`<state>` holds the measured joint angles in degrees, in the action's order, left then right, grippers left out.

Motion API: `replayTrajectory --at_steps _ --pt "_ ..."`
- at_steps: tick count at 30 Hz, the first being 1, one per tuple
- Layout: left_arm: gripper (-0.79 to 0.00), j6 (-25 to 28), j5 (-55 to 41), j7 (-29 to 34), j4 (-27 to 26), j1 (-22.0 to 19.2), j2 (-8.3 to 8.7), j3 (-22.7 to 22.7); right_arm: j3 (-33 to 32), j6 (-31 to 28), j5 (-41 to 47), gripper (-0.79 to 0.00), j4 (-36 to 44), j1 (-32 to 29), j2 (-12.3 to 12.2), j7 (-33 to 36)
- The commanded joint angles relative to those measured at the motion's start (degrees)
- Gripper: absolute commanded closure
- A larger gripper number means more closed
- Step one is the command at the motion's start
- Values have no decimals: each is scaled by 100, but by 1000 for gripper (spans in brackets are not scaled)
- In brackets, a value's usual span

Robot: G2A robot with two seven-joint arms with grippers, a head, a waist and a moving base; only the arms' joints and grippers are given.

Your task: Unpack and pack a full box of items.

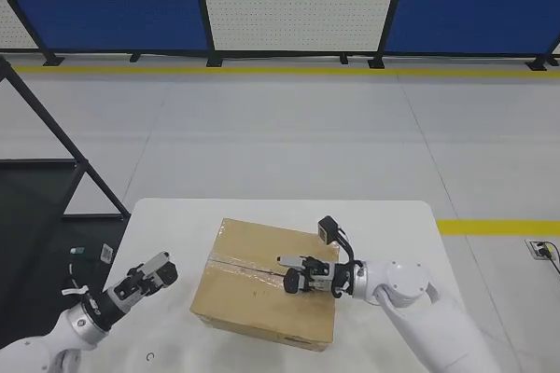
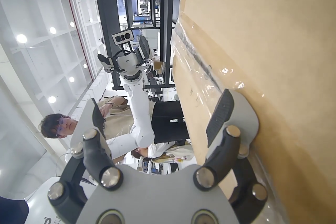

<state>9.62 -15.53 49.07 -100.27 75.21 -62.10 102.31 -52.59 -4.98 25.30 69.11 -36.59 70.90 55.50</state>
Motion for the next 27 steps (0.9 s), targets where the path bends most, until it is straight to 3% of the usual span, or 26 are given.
replayTrajectory --at_steps 1,22,27 --pt "-785 24 -60 -16 33 68 10 76 103 -37 54 -785 -102 89 55 -3" --pt "-785 355 -948 -582 266 936 41 955 1127 -430 550 -785 -1077 925 812 -480" --pt "-785 415 -1051 -573 302 1093 48 1088 1411 -434 322 -785 -1334 1182 1042 -905"
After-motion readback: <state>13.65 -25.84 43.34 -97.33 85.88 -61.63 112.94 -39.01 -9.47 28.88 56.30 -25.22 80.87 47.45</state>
